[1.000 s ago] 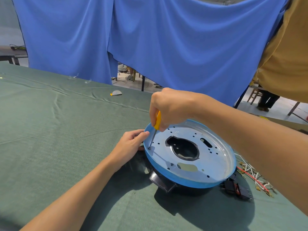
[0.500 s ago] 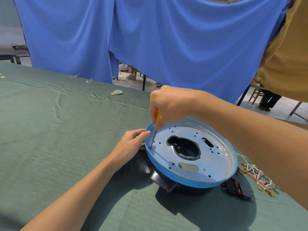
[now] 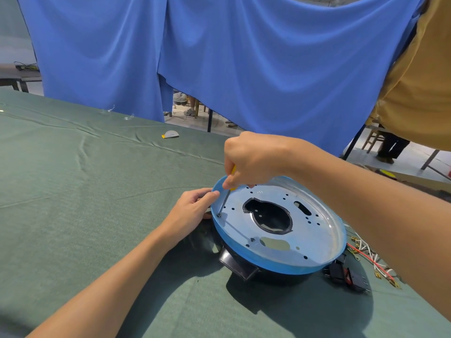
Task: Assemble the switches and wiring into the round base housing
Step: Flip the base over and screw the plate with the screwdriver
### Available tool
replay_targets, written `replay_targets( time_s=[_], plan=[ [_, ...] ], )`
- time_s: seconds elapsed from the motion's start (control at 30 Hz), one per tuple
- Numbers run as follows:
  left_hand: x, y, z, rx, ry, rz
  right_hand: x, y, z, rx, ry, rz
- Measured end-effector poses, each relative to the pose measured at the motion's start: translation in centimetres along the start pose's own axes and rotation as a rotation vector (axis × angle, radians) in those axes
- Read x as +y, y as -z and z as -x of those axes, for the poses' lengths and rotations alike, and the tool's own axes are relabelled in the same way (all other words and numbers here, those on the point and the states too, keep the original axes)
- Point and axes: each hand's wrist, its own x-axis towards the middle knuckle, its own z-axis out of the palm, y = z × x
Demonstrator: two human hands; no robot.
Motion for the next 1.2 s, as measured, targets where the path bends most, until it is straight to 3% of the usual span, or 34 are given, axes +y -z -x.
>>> replay_targets(
  time_s=[0.27,0.43,0.67,0.87,1.0,1.2],
  plan=[
    [0.0,0.1,0.1,-0.009,-0.004,-0.018,0.3,-0.4,0.1,0.033,0.073,-0.040],
    [0.0,0.0,0.0,-0.001,-0.005,-0.012,0.0,0.0,0.2,-0.134,-0.112,-0.079],
    [0.0,-0.1,0.1,0.000,-0.005,-0.021,-0.4,0.4,0.8,0.004,0.020,0.079],
    [-0.1,0.0,0.0,0.022,0.004,-0.023,0.4,-0.2,-0.1,0.058,-0.003,-0.169],
    [-0.1,-0.1,-0.1,0.015,0.006,-0.007,0.4,0.0,-0.6,-0.029,-0.110,-0.093],
    [-0.4,0.0,-0.2,0.019,0.005,-0.043,-0.1,1.3,-1.1,-0.141,0.007,-0.089]
  ],
)
